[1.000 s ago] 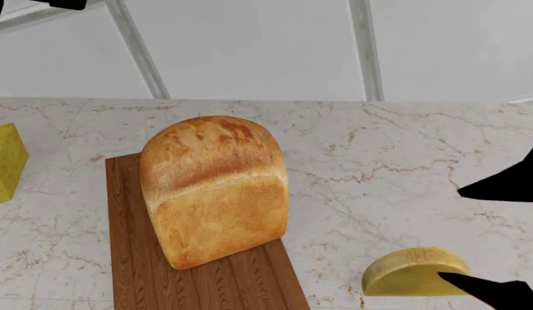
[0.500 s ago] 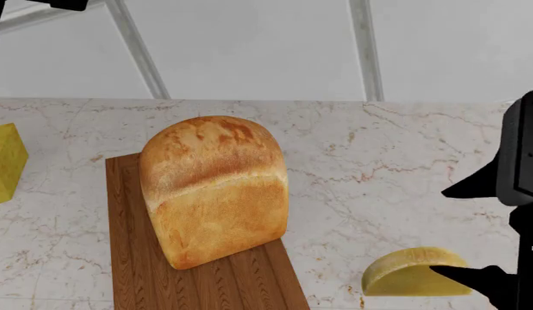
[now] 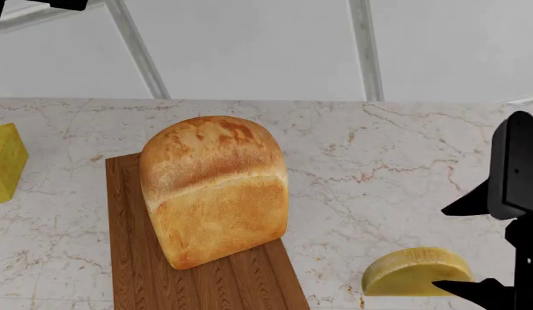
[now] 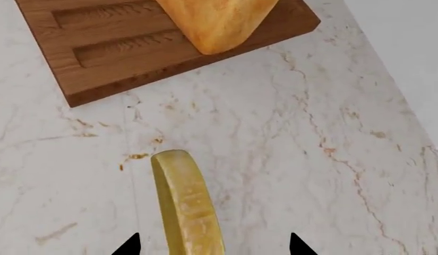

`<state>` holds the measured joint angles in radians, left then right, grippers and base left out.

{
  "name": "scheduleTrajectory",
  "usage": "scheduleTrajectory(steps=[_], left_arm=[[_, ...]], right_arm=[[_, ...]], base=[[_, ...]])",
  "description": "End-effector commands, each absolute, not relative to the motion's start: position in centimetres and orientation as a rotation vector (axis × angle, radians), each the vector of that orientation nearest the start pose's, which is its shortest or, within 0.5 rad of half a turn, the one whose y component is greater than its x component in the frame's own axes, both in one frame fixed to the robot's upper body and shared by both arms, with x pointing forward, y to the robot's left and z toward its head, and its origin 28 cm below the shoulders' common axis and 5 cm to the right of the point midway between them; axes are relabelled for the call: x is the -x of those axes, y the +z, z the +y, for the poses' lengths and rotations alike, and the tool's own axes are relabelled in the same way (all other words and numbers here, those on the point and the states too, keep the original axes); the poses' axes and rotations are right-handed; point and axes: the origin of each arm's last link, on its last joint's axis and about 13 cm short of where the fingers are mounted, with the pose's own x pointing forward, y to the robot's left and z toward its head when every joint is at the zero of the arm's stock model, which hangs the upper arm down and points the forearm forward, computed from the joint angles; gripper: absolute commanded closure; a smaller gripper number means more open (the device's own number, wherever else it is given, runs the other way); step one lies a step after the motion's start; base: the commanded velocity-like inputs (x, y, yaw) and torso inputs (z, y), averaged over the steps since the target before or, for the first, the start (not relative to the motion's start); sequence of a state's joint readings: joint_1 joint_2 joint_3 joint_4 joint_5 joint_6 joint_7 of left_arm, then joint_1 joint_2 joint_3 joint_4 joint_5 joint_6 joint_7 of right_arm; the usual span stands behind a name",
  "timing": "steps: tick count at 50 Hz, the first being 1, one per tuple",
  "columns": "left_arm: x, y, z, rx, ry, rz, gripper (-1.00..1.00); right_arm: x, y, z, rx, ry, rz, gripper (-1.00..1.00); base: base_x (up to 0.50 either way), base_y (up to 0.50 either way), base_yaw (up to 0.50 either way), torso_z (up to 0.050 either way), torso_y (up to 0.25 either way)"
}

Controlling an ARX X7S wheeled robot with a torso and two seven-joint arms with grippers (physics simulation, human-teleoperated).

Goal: Pick up the wedge of cheese and place it on the slice of bread to prepare a simple cheese on bread dish.

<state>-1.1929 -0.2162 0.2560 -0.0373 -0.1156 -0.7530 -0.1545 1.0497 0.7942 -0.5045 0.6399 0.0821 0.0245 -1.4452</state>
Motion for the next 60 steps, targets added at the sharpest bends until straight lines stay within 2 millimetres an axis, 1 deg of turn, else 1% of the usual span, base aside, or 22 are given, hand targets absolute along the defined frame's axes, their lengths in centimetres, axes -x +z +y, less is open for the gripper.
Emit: scheduleTrajectory(steps=[1,6,10,14,20,25,30,35,40,46,51,58,60], left_arm=[[-35.0,30.7,22.2,-0.220,0.092,-0.374,-1.00],[-35.0,30.7,22.1,-0.220,0.092,-0.374,-1.00],[-35.0,30.7,22.2,-0.220,0.093,-0.373,-1.00],[-35.0,30.7,22.1,-0.223,0.092,-0.369,-1.00],[-35.0,30.7,22.1,-0.226,0.093,-0.368,-1.00],[-35.0,30.7,22.1,-0.226,0.093,-0.367,-1.00],[-35.1,30.6,22.1,-0.227,0.094,-0.365,-1.00],[-35.0,30.7,22.1,-0.228,0.094,-0.365,-1.00],[-35.1,30.6,22.1,-0.228,0.092,-0.360,-1.00],[-35.1,30.7,22.1,-0.231,0.093,-0.359,-1.00],[-35.1,30.7,22.1,-0.230,0.095,-0.361,-1.00],[-35.1,30.7,22.1,-0.229,0.094,-0.362,-1.00],[-35.2,30.6,22.1,-0.230,0.094,-0.360,-1.00]], right_arm=[[-34.3,22.5,-32.2,0.749,1.115,0.442,-1.00],[-34.3,22.3,-32.5,0.756,1.157,0.457,-1.00],[-34.5,22.1,-33.1,0.750,1.145,0.479,-1.00],[-34.5,22.6,-33.4,0.764,1.149,0.479,-1.00],[-34.0,21.2,-33.8,0.750,1.150,0.499,-1.00],[-34.0,20.9,-34.0,0.743,1.158,0.499,-1.00],[-34.0,20.1,-34.8,0.721,1.142,0.510,-1.00],[-34.0,20.2,-35.8,0.720,1.110,0.526,-1.00],[-34.2,20.1,-36.2,0.720,1.098,0.540,-1.00],[-34.5,20.0,-35.9,0.733,1.113,0.544,-1.00],[-35.3,20.1,-34.9,0.742,1.127,0.532,-1.00],[-35.6,19.7,-34.3,0.734,1.141,0.532,-1.00],[-35.5,19.1,-34.3,0.726,1.142,0.549,-1.00]], base=[[0.00,0.00,0.00,0.000,0.000],[0.00,0.00,0.00,0.000,0.000],[0.00,0.00,0.00,0.000,0.000],[0.00,0.00,0.00,0.000,0.000],[0.00,0.00,0.00,0.000,0.000],[0.00,0.00,0.00,0.000,0.000],[0.00,0.00,0.00,0.000,0.000],[0.00,0.00,0.00,0.000,0.000],[0.00,0.00,0.00,0.000,0.000],[0.00,0.00,0.00,0.000,0.000],[0.00,0.00,0.00,0.000,0.000],[0.00,0.00,0.00,0.000,0.000],[0.00,0.00,0.00,0.000,0.000]])
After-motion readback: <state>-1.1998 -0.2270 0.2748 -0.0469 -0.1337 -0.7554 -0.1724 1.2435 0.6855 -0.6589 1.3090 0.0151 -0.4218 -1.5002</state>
